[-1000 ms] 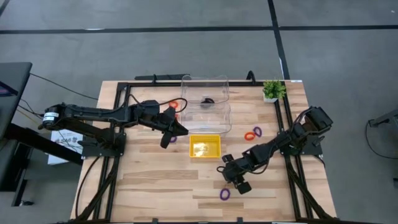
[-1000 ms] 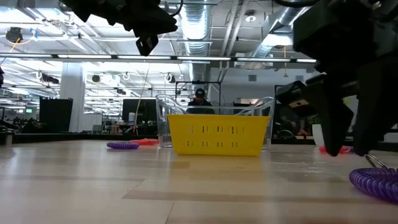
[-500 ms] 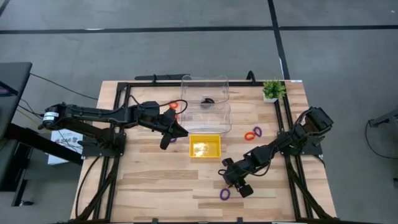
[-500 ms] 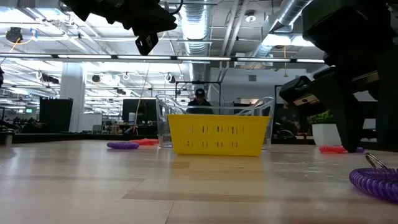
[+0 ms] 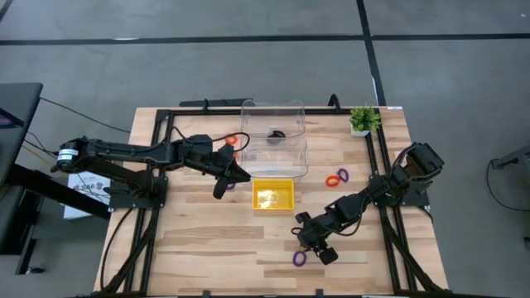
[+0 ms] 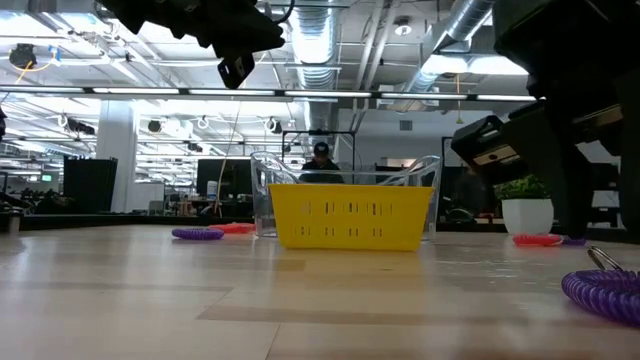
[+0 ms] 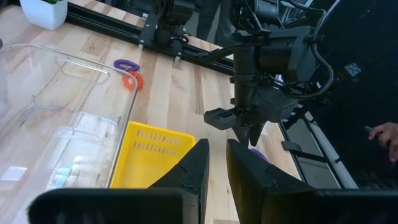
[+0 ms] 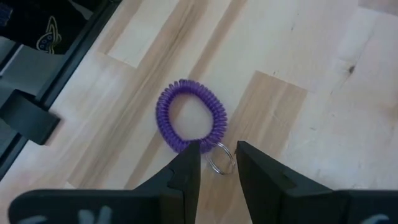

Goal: Sort spring keychains
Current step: Put the bottom purple spring keychain into the yellow bin

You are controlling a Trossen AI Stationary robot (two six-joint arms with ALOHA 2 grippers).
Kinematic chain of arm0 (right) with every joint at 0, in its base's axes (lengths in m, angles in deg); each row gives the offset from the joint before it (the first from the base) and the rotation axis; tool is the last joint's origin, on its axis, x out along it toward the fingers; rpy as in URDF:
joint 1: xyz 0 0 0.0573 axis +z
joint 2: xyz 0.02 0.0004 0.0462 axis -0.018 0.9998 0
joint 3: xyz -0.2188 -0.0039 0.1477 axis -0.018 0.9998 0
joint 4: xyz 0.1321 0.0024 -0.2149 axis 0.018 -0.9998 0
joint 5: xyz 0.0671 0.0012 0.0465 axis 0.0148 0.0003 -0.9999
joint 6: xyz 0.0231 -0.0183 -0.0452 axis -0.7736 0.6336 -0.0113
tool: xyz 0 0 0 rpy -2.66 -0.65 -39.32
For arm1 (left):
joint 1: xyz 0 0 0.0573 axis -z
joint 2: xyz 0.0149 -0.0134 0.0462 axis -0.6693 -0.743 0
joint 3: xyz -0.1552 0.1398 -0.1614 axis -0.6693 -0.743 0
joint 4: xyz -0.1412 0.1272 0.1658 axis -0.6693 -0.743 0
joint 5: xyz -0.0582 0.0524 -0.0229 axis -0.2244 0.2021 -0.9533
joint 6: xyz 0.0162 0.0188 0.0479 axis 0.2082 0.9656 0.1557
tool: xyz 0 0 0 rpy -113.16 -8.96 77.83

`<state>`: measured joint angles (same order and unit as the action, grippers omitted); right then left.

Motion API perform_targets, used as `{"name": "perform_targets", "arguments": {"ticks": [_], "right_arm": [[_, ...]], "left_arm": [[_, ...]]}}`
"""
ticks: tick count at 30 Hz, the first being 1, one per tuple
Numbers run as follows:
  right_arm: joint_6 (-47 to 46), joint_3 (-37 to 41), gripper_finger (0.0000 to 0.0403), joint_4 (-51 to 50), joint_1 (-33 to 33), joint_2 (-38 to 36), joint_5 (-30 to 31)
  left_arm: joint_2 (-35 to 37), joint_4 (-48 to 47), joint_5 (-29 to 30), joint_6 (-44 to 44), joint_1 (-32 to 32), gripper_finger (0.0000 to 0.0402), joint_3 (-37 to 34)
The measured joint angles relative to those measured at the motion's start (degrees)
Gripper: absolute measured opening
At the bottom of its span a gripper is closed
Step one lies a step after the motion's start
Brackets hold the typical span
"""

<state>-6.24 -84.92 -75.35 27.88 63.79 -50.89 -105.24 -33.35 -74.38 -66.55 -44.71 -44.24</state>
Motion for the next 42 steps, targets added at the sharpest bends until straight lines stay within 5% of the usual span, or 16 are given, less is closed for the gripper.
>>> {"name": "perform_targets", "arguments": {"ticks": [42], "right_arm": [[0.0, -0.1, 0.0074, 2.6, -0.4, 4.6, -1.5]], "left_arm": [[0.0, 0.0, 0.0, -0.4, 0.2, 0.0053, -0.1]]}}
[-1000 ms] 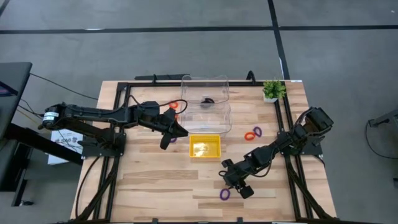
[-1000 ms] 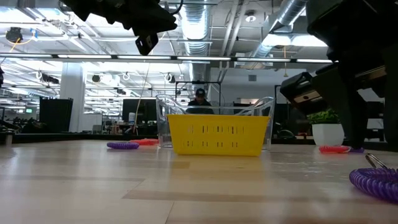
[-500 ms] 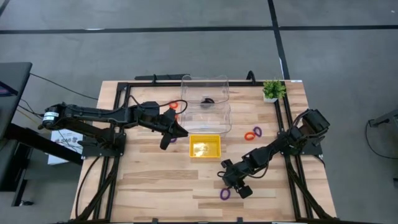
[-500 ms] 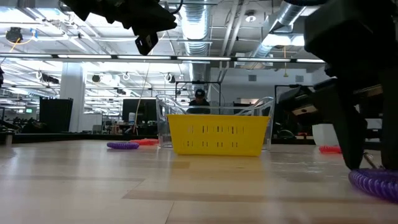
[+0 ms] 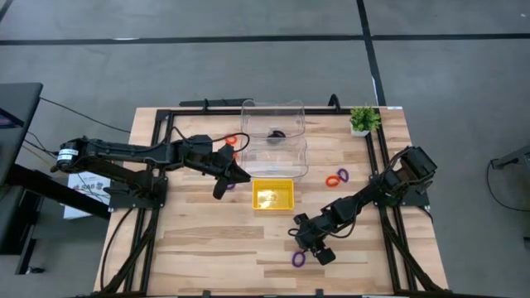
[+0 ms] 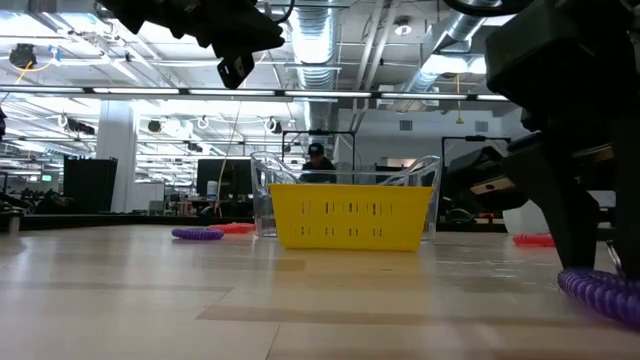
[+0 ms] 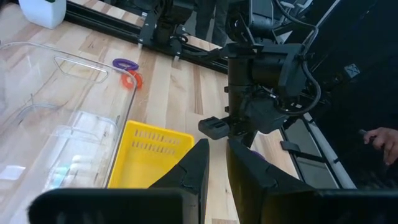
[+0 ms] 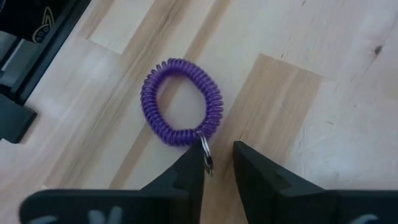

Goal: Sort spring keychains
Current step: Put the bottom purple spring keychain into the yellow bin

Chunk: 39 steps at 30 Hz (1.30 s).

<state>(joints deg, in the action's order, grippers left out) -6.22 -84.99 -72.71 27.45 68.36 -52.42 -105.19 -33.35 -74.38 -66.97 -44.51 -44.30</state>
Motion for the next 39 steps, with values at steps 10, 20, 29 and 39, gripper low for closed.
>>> {"name": "perform_targets", "arguments": {"ticks": [10, 20, 29, 39], "right_arm": [[-2.6, -1.3, 0.0007, -2.1, 0.1, 0.0, -4.5], [-0.7, -7.6, 0.0002, -13.9, 0.0, 0.0, -4.5], [2.1, -11.5, 0.0001, -23.2, 0.0, 0.0, -4.0], [5.5, -12.6, 0.0000, -34.7, -2.6, -9.1, 5.7]], "left_arm": [[0.0, 0.0, 0.0, 1.4, 0.0, 0.0053, 0.0], [0.0, 0.0, 0.0, 1.5, 0.0, 0.0053, 0.0], [0.0, 0.0, 0.0, 0.9, 0.1, 0.0053, -0.1], [0.0, 0.5, 0.0, 0.9, 1.9, 0.0053, -0.1]]}}
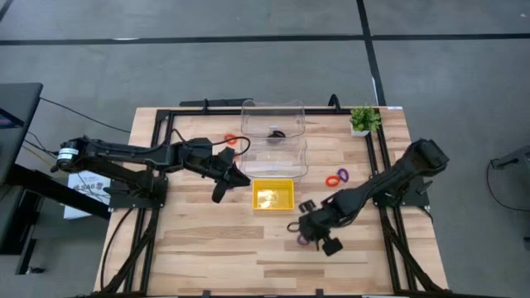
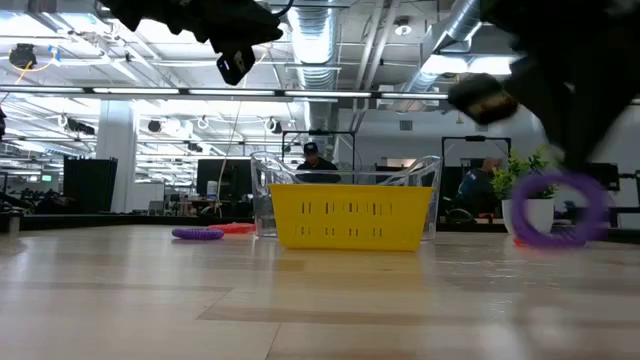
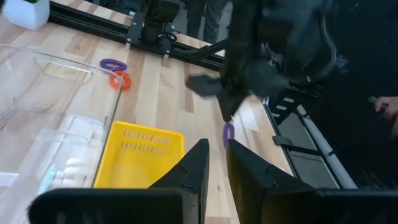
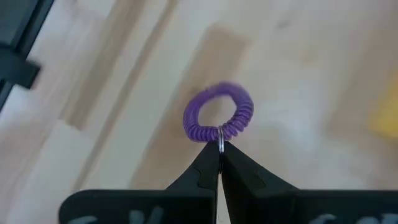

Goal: Sort spring keychains
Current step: Put the bottom purple spring keychain into the yellow bin

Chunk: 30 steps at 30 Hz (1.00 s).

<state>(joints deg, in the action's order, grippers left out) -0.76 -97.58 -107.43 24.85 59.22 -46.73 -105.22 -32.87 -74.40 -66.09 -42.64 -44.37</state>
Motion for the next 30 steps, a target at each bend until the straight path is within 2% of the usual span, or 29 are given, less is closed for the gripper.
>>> {"name": "perform_targets", "arguments": {"ticks": [8, 13, 17, 21, 25, 30], "right_arm": [[6.4, 0.0, 0.0000, 0.4, -7.1, -12.3, 9.3], [11.0, 0.0, 0.0000, 5.2, -13.4, -15.4, 9.3], [13.0, -0.1, 0.0000, 7.8, -17.7, -13.2, 5.1], [13.2, 0.0, 0.0000, 9.5, -20.1, -7.8, 1.7], [14.5, 0.0, 0.0000, 11.0, -21.4, -2.9, 1.9], [12.6, 0.0, 0.0001, 12.5, -22.9, -0.2, 2.1]], "left_arm": [[1.2, 1.1, 2.5, -1.1, -0.1, 0.0053, 0.0], [2.0, 2.3, 5.6, -1.0, -0.1, 0.0053, 0.0], [2.2, 2.5, 7.3, -0.9, -0.1, 0.0053, 0.0], [2.2, 2.6, 7.9, -0.9, -0.2, 0.0053, 0.0], [2.2, 2.6, 7.9, -1.0, -0.2, 0.0053, 0.0], [2.2, 2.7, 7.9, -1.1, -0.2, 0.0053, 0.0]]}}
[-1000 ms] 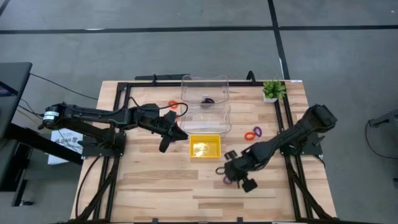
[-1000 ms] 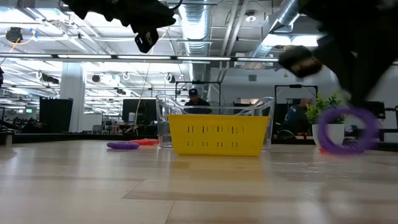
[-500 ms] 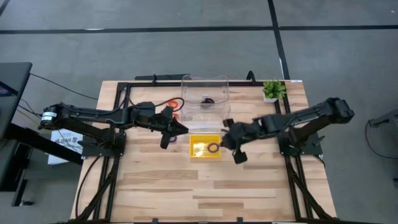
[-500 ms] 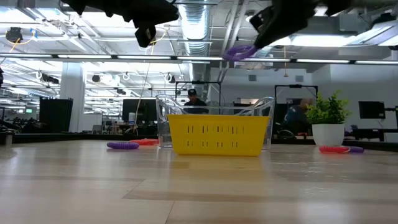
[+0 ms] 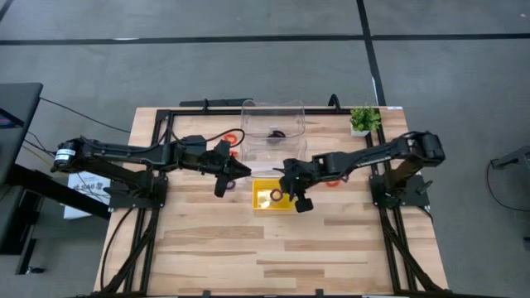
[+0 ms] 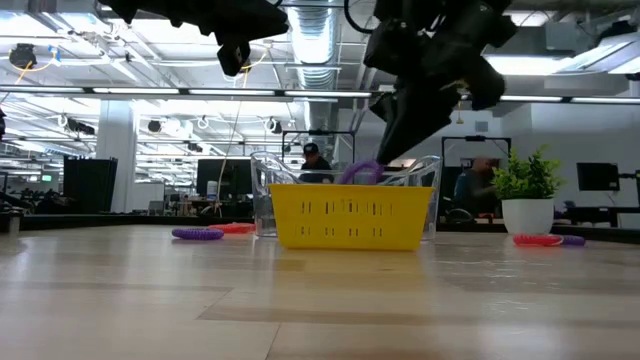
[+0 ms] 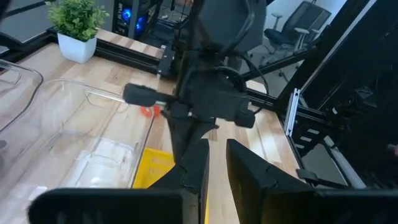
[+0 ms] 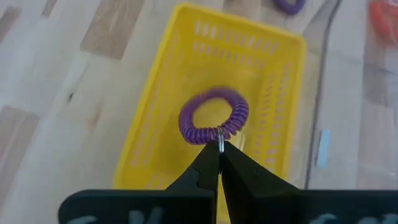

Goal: Sort spring keychains
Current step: Put the bottom purple spring keychain into the yellow bin, then put the right purple spring keychain into the yellow bin

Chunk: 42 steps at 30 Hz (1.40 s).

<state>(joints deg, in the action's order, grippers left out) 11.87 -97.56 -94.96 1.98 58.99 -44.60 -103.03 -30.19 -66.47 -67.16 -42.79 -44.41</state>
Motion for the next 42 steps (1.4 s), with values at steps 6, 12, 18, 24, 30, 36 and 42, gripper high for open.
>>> {"name": "perform_targets", "arguments": {"ticks": [6, 12, 18, 24, 30, 36, 42], "right_arm": [[-5.6, 0.0, 0.0019, 1.0, -0.1, -0.1, -0.1], [-12.3, 0.0, 0.0050, 1.2, -0.1, -0.1, -0.1], [-15.1, -0.1, 0.0064, -3.1, 0.0, -2.8, 0.2], [-18.2, -0.1, 0.0052, -12.5, 0.0, -11.0, 4.6], [-20.5, -0.1, 0.0036, -25.5, -0.2, -20.1, 6.2], [-27.1, 0.0, 0.0018, -41.0, -0.1, -25.7, 9.6], [-34.3, 5.8, 0.0004, -45.4, -0.2, -29.0, 12.0]], "left_arm": [[0.0, 0.3, 0.0, 0.0, 0.0, 0.0053, 0.0], [0.0, 0.4, 0.0, 0.0, 0.0, 0.0053, 0.0], [0.0, 0.4, 0.0, 0.0, 0.0, 0.0053, 0.0], [0.0, 0.3, 0.0, 0.0, 0.0, 0.0053, 0.0], [0.0, 0.3, 0.0, 0.0, 0.0, 0.0053, 0.0], [0.0, 0.3, 0.0, 0.0, 0.0, 0.0053, 0.0], [0.0, 0.3, 0.0, 0.0, 0.0, 0.0053, 0.0]]}}
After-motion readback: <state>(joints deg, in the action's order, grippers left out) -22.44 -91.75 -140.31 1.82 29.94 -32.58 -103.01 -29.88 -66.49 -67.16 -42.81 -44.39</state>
